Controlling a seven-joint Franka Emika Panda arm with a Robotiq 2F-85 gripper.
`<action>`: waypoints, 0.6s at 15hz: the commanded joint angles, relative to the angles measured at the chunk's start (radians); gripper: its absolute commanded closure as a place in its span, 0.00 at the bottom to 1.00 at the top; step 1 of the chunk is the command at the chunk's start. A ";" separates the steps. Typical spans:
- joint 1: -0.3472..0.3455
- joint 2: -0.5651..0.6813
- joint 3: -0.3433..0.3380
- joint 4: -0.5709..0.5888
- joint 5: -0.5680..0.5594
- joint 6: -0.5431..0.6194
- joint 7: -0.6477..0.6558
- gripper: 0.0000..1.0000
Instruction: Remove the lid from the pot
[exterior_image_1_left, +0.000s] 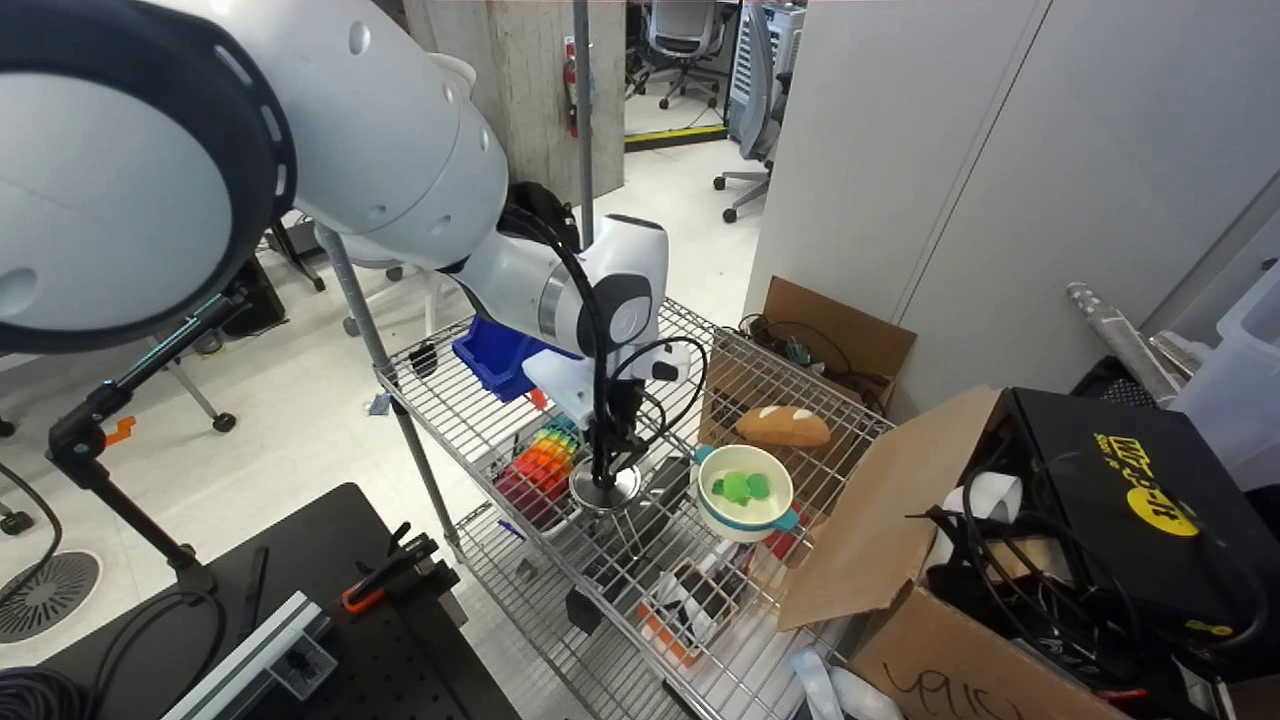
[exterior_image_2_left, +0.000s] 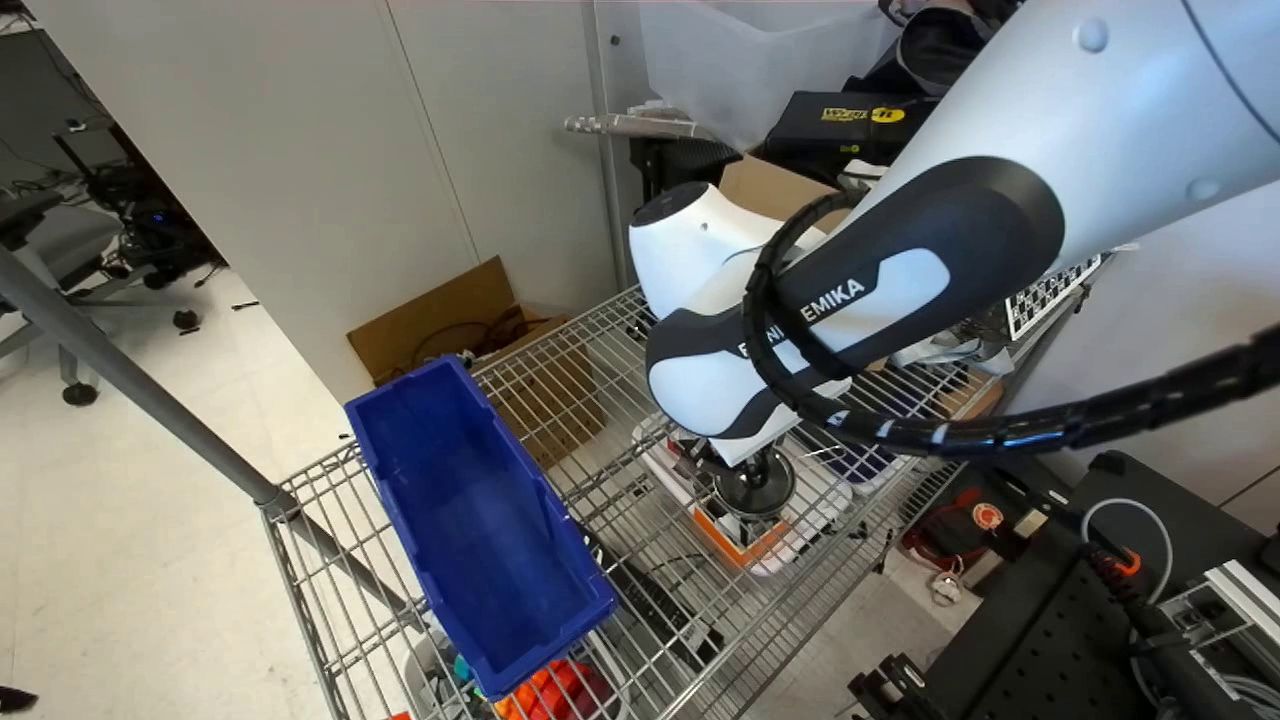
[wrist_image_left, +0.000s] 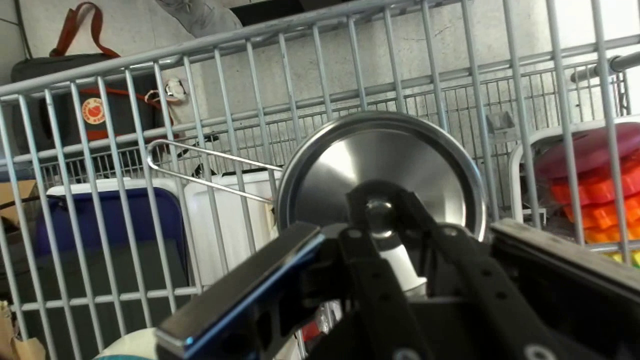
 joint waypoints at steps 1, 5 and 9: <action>0.005 0.010 -0.004 0.033 0.008 -0.042 0.011 0.98; 0.021 -0.048 0.000 0.021 -0.001 -0.049 0.014 0.95; 0.039 -0.031 0.013 0.131 0.010 -0.074 0.025 0.95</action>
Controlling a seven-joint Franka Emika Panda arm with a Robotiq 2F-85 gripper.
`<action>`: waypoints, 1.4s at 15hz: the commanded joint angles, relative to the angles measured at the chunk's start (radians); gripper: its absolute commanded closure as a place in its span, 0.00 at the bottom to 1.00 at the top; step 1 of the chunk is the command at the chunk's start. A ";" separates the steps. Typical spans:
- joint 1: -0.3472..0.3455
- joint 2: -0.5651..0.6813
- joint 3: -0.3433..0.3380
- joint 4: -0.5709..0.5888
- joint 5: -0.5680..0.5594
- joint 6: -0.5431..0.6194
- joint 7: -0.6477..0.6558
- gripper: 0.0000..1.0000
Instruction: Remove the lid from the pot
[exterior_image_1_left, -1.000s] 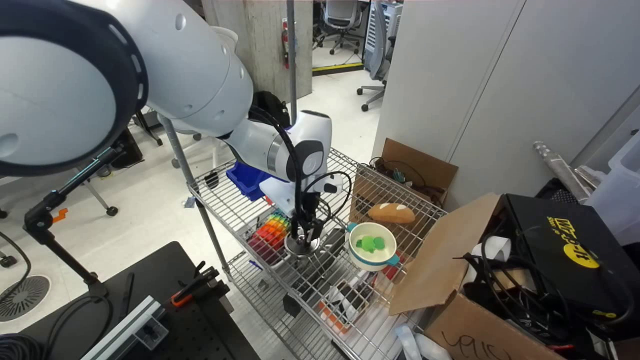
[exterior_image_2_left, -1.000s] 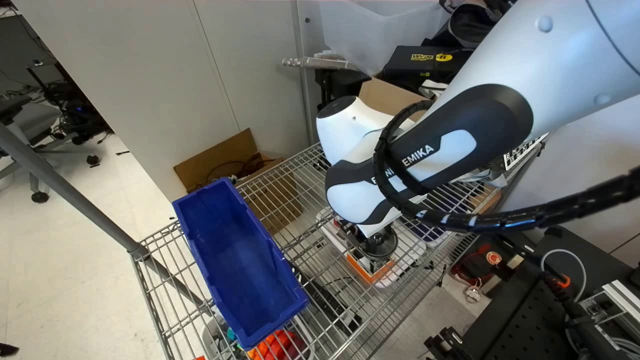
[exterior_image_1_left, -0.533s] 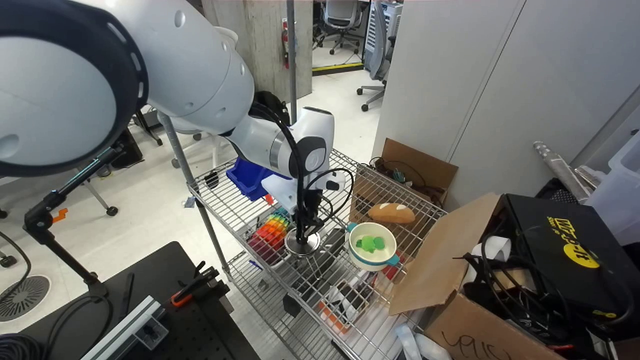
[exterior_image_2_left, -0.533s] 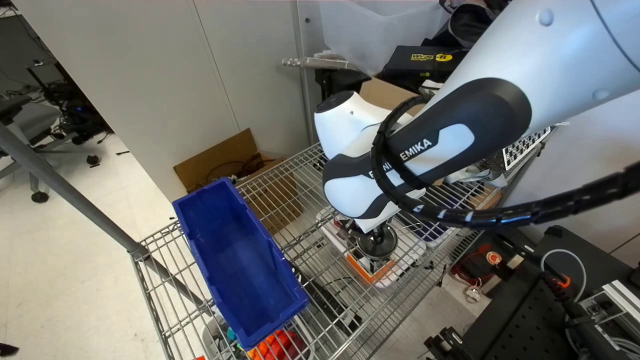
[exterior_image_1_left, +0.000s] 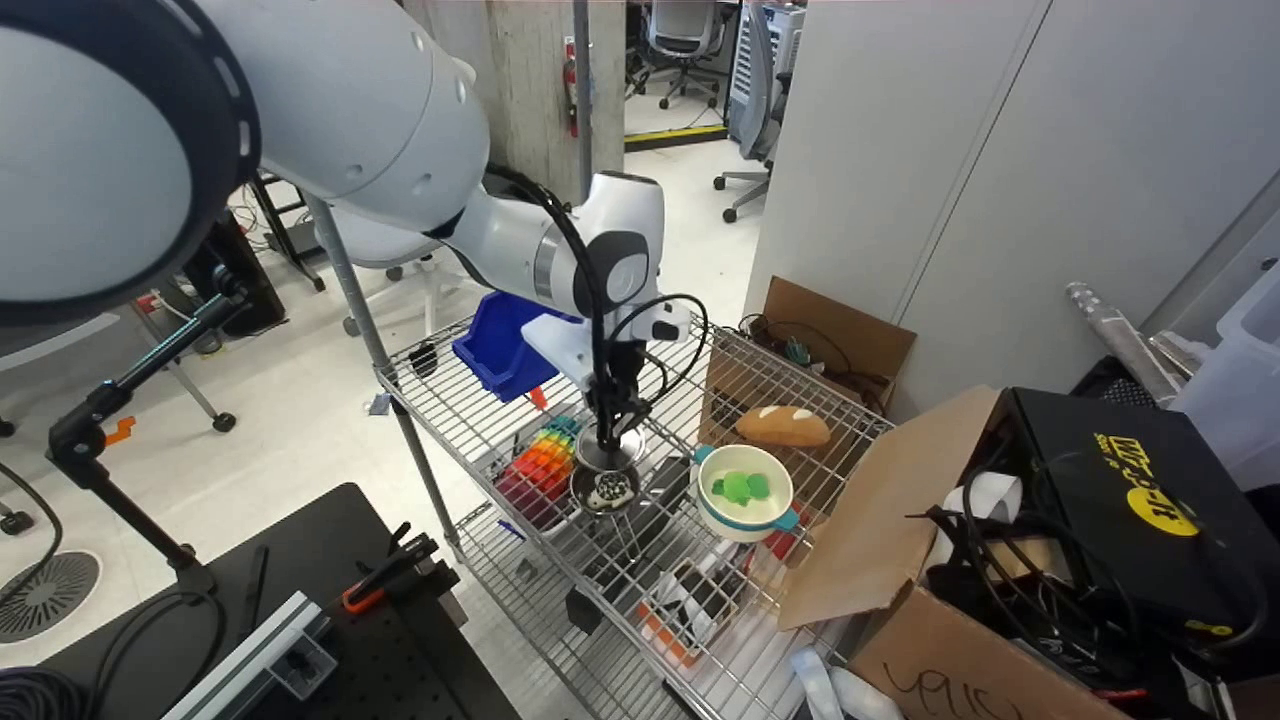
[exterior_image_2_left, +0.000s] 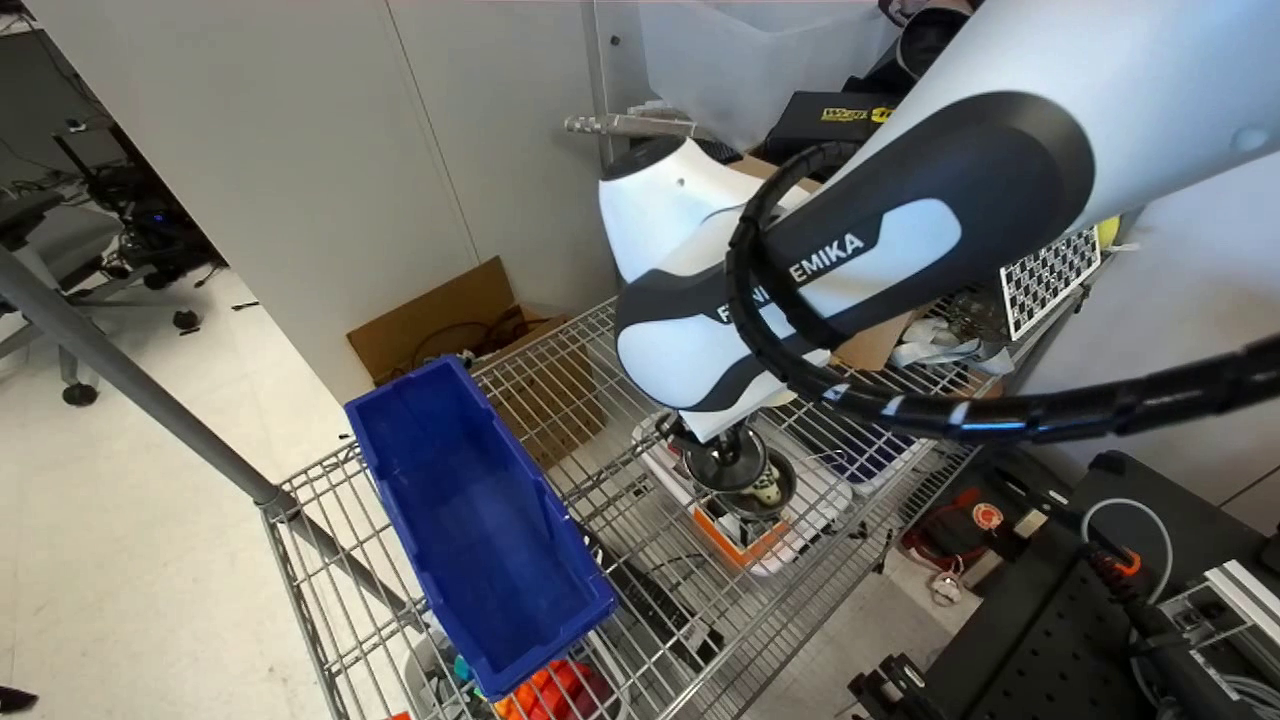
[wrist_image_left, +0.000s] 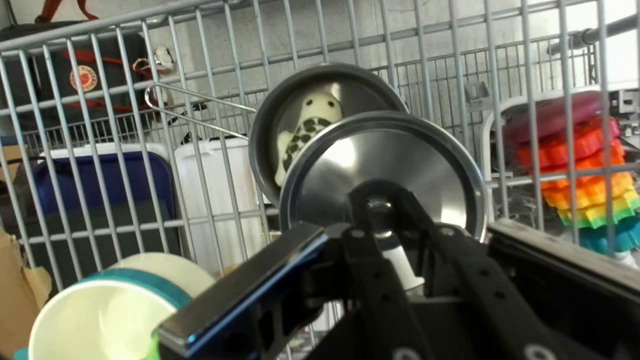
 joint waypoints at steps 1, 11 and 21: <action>0.015 0.033 0.020 0.140 0.025 -0.071 0.021 0.95; 0.052 0.415 0.015 0.638 0.047 -0.143 0.109 0.95; 0.034 0.526 0.056 0.890 0.065 -0.263 0.074 0.26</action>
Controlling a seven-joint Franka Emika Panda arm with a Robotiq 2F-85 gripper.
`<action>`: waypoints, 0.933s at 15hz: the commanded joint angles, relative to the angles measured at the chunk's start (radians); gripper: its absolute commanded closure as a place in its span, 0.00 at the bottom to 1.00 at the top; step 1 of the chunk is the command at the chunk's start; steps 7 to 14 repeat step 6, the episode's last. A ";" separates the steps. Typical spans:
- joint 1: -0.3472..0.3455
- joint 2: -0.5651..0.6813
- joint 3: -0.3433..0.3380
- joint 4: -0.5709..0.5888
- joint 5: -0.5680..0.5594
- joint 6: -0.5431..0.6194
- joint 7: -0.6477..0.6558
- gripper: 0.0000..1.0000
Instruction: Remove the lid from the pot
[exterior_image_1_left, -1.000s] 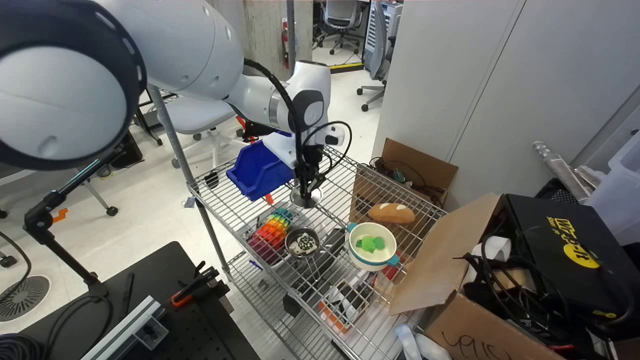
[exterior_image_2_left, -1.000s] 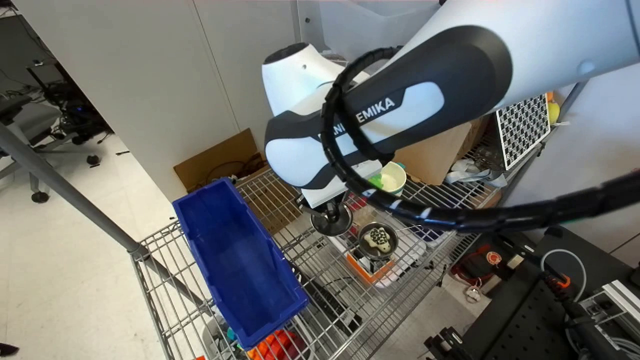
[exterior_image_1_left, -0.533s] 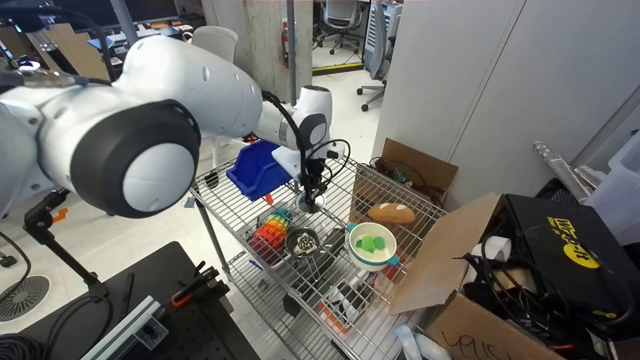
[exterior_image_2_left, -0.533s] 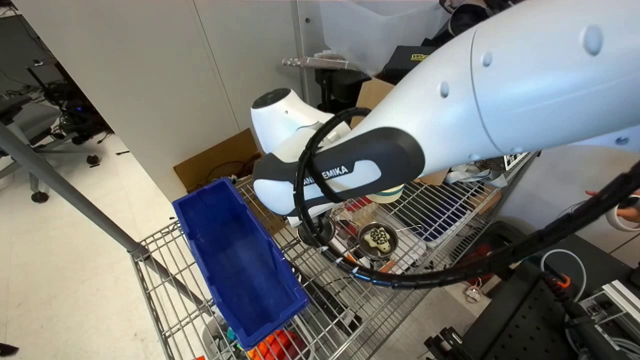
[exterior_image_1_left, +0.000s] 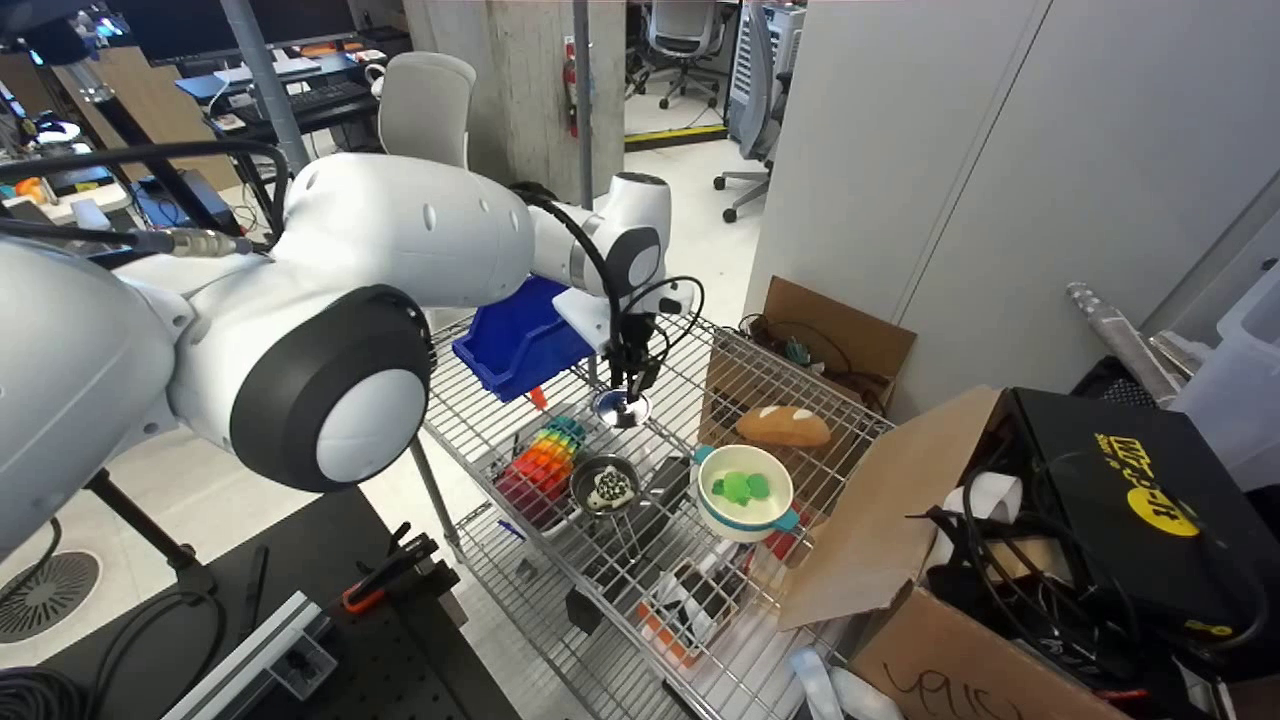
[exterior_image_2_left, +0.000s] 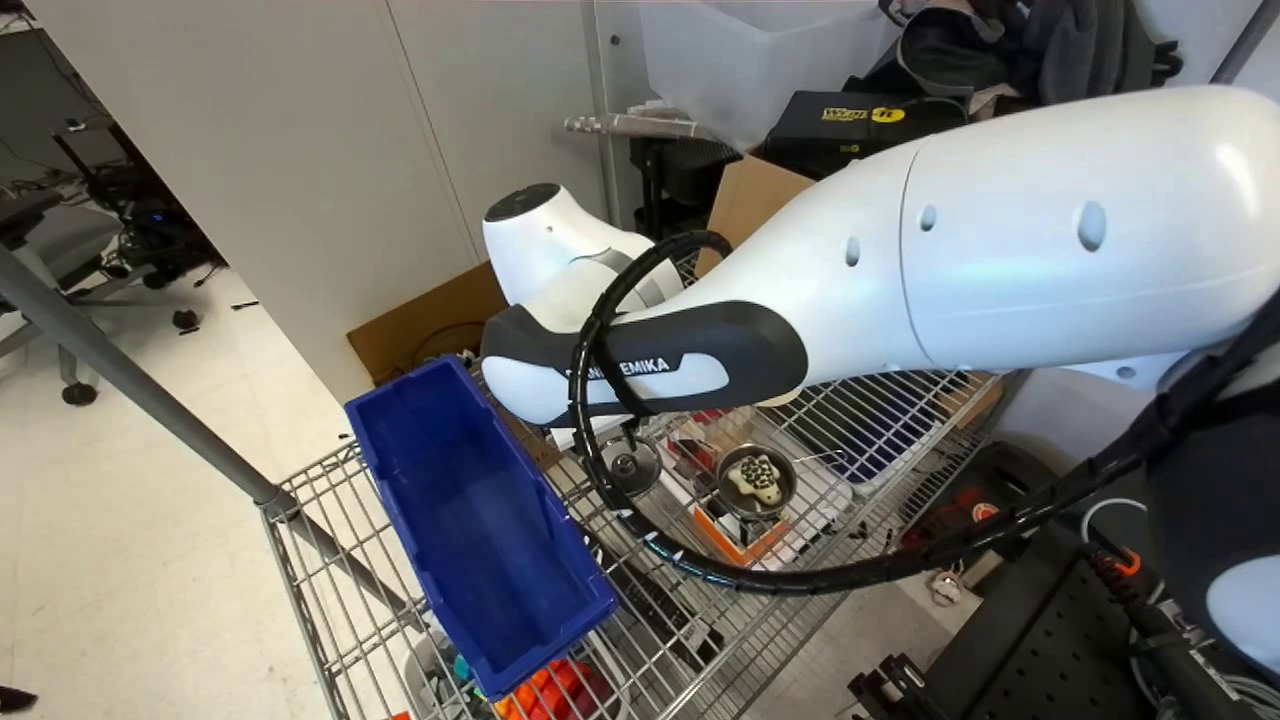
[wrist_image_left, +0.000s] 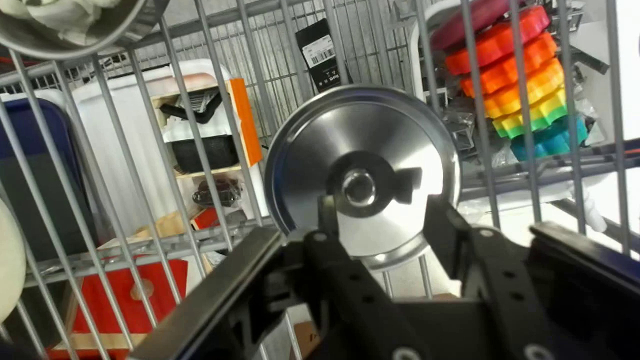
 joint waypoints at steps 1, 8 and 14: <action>-0.011 -0.024 0.030 0.047 0.026 -0.048 -0.034 0.19; -0.012 -0.057 0.047 0.028 0.053 -0.045 -0.029 0.07; -0.012 -0.057 0.047 0.028 0.053 -0.045 -0.029 0.07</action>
